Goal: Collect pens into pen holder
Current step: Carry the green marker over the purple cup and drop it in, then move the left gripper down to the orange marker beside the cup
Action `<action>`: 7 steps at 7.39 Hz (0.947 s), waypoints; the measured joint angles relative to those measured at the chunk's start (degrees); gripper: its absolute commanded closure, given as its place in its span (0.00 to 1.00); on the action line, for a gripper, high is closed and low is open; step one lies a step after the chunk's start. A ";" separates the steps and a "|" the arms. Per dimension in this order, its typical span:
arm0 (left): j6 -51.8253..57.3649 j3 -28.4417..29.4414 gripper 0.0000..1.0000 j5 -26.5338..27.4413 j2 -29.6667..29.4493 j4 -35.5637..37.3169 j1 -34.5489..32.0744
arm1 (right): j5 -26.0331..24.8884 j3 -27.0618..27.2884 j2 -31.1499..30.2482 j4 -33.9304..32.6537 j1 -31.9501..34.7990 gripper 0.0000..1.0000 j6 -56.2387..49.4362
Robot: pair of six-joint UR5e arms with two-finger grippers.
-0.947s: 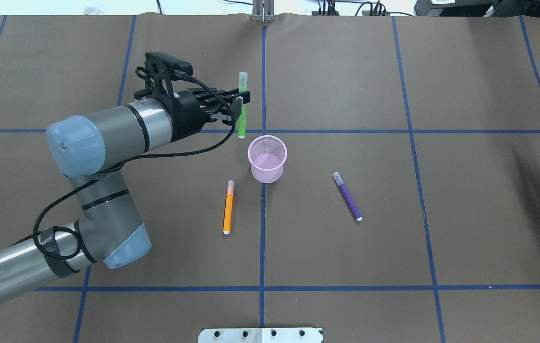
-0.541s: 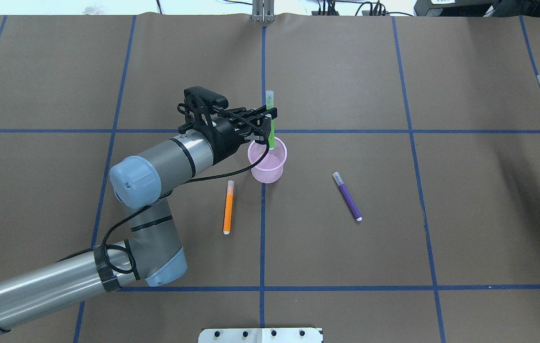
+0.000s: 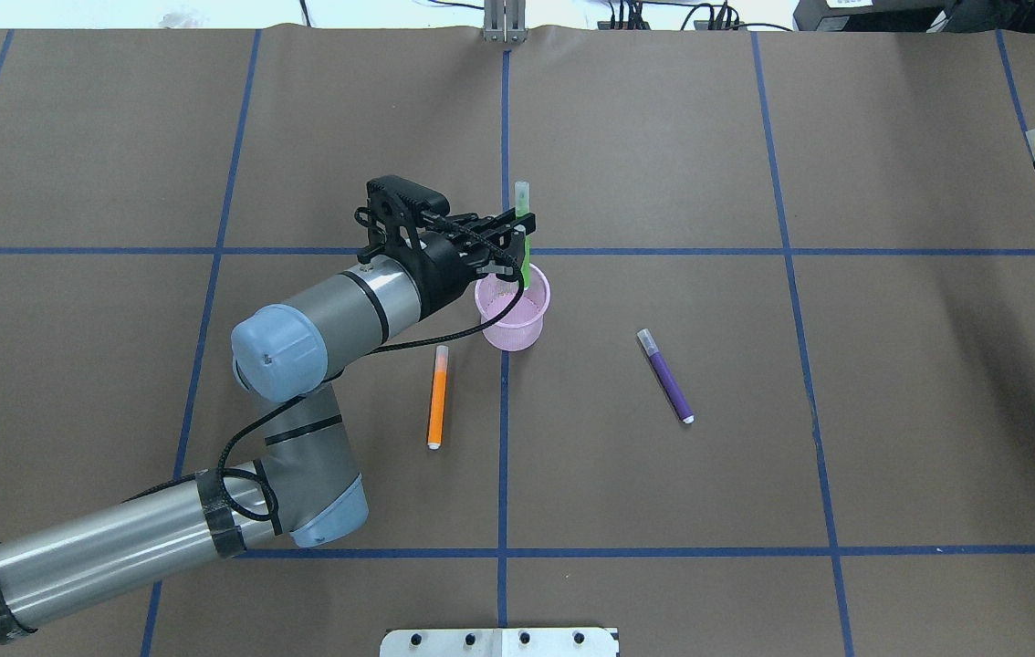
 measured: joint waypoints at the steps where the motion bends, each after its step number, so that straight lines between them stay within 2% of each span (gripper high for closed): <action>1: -0.01 0.29 0.60 -0.05 0.17 -0.04 0.08 | 0.00 0.33 0.03 0.04 0.00 1.00 0.04; 3: -0.10 0.58 0.19 -0.28 0.31 0.01 0.25 | 0.00 1.37 0.14 0.06 0.00 1.00 0.02; 4: -0.19 0.51 0.15 -0.38 0.34 0.02 0.29 | -0.02 2.00 0.34 0.05 0.04 1.00 0.04; 7: -0.41 -1.03 0.12 -0.94 0.26 0.56 0.18 | -0.20 4.81 1.02 0.14 0.09 1.00 0.80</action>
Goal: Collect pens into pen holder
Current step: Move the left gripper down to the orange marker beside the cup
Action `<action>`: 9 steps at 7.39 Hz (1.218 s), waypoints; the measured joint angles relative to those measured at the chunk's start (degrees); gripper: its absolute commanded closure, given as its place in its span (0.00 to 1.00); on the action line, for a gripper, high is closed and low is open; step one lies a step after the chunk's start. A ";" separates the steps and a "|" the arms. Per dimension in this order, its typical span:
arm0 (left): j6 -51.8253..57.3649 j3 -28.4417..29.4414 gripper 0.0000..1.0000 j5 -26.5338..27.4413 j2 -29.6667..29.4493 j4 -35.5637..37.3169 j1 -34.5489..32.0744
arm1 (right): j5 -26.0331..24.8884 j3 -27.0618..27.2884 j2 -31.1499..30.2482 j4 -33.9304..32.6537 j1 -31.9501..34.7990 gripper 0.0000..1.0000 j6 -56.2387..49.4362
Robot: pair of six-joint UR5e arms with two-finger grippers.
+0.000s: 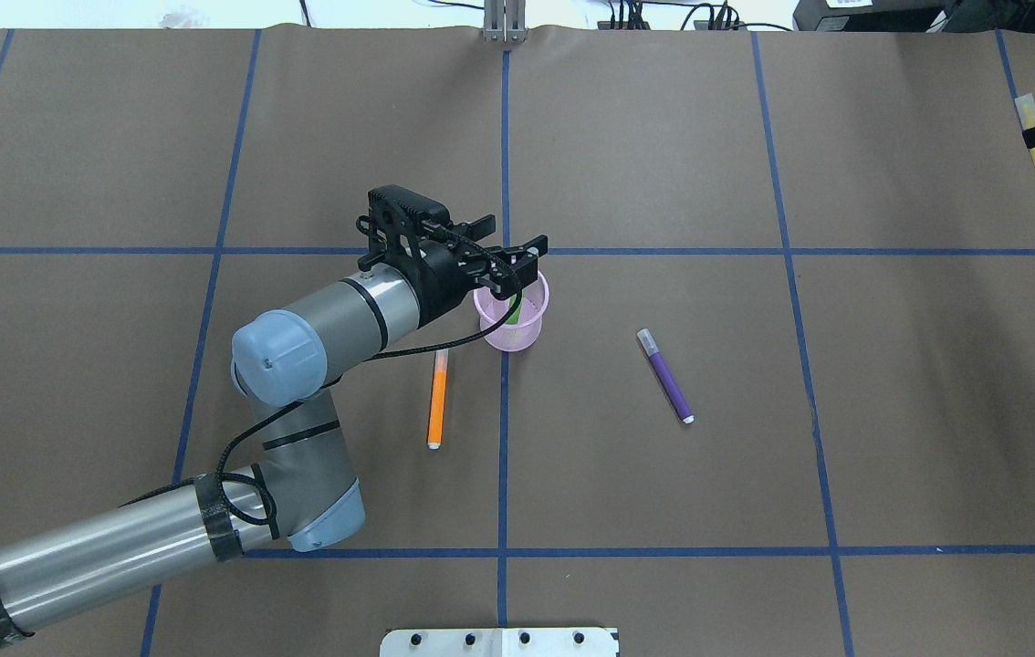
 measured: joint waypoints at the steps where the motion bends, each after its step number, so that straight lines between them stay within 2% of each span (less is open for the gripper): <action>1: -1.62 -0.30 0.11 -1.02 -0.03 1.28 -0.36 | -0.10 1.23 0.26 0.07 0.01 1.00 1.11; 2: -4.89 -1.04 0.08 -3.58 -0.04 4.36 -1.41 | -0.23 2.41 0.71 0.21 0.04 1.00 2.08; 3: -8.43 -3.60 0.08 -7.92 0.01 10.63 -3.52 | -0.32 3.31 1.33 1.15 0.05 1.00 3.81; 5: -13.17 -14.14 0.08 -16.67 0.23 32.33 -7.79 | -0.46 3.82 2.16 6.53 0.02 1.00 9.89; 6: -13.85 -19.58 0.08 -18.93 0.25 43.99 -8.94 | -0.64 3.79 2.39 9.35 0.01 1.00 12.53; 7: -14.10 -23.38 0.08 -20.47 0.27 52.87 -9.41 | -1.06 3.69 2.60 11.37 -0.02 1.00 14.19; 9: -14.20 -26.48 0.08 -24.72 0.33 65.07 -9.56 | -3.59 3.80 2.72 14.50 -0.47 1.00 16.10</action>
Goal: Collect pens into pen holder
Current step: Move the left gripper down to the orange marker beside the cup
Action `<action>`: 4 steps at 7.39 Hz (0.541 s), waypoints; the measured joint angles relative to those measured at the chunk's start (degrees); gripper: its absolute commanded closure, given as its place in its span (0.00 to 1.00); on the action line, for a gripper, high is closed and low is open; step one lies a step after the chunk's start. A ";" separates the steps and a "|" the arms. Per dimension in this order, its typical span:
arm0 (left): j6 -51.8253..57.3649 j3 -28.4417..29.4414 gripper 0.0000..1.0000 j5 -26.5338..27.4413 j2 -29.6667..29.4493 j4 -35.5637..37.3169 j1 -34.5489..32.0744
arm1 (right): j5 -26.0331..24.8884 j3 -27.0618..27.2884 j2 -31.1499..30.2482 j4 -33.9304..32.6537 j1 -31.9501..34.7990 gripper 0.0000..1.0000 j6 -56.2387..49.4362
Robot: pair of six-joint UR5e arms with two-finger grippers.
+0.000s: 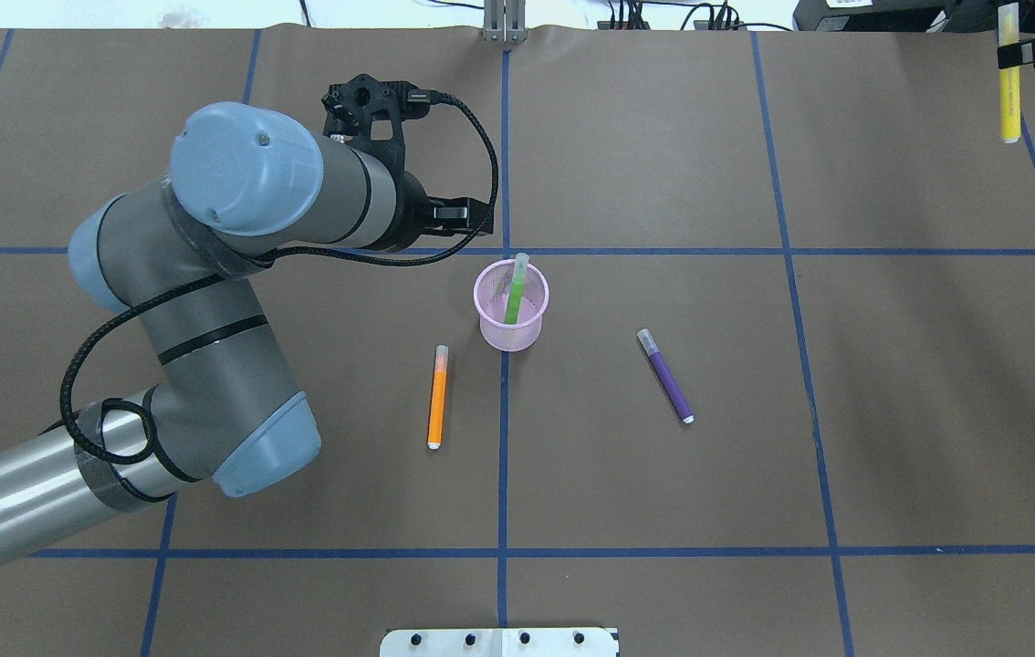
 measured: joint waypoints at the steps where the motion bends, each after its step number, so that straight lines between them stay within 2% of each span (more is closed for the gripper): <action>1: 0.04 -0.15 0.08 -1.27 0.08 3.62 0.22 | -2.15 0.12 0.02 2.24 -1.13 1.00 1.92; 4: 0.10 1.57 0.08 -2.46 0.19 8.96 2.71 | -9.45 -0.07 0.03 11.72 -7.64 1.00 11.48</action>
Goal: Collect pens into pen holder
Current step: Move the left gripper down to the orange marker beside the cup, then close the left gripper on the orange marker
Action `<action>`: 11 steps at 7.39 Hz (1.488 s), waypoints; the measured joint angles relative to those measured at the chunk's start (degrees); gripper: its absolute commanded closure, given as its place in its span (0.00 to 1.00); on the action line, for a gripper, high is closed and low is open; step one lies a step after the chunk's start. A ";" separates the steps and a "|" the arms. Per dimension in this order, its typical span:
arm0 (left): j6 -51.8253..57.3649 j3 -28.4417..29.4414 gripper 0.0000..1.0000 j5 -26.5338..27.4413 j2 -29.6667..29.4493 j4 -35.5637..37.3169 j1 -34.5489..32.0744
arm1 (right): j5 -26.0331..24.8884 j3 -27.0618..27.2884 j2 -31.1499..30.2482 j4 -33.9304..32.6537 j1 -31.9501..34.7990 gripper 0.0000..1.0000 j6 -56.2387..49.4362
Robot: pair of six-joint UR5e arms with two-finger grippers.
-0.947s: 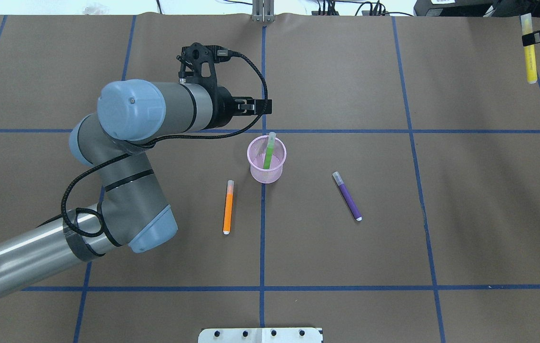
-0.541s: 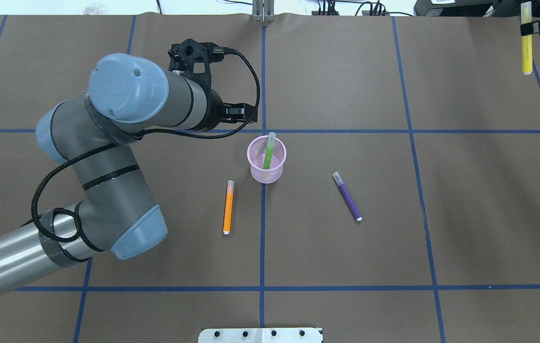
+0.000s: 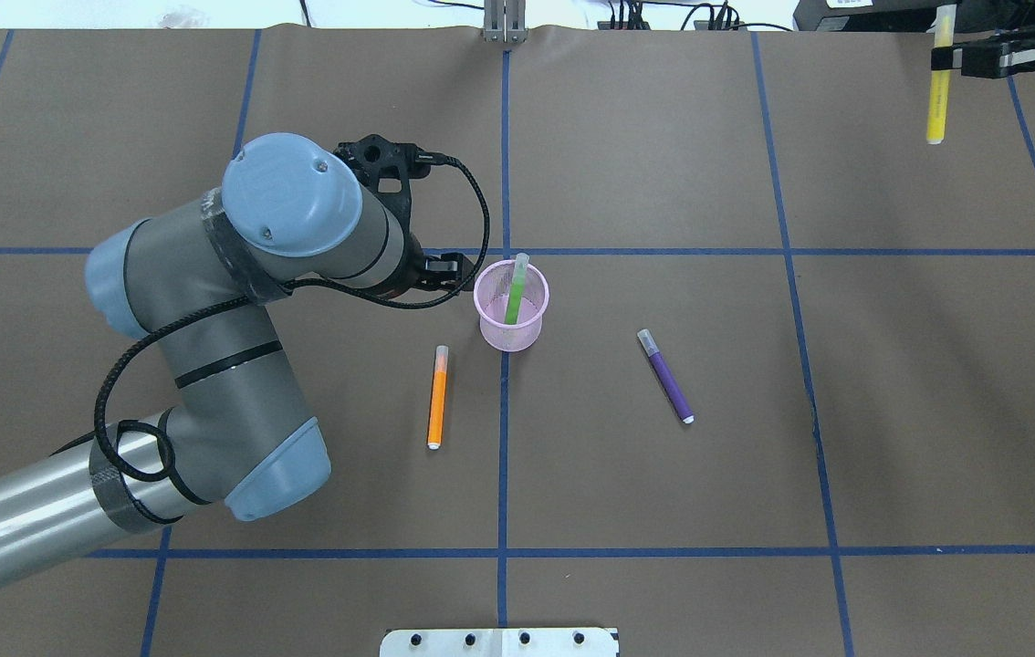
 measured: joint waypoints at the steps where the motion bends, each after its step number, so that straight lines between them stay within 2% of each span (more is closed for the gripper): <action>1: 0.01 1.22 0.09 -0.04 0.01 0.51 1.18 | -1.90 0.13 0.00 1.51 -1.83 1.00 1.78; 4: 0.05 4.38 0.19 -0.06 0.01 0.72 4.05 | -4.49 0.83 0.00 2.44 -4.53 1.00 2.92; 11: -0.10 8.36 0.28 -0.04 -0.44 0.00 7.19 | -4.90 1.34 0.01 2.47 -5.77 1.00 2.93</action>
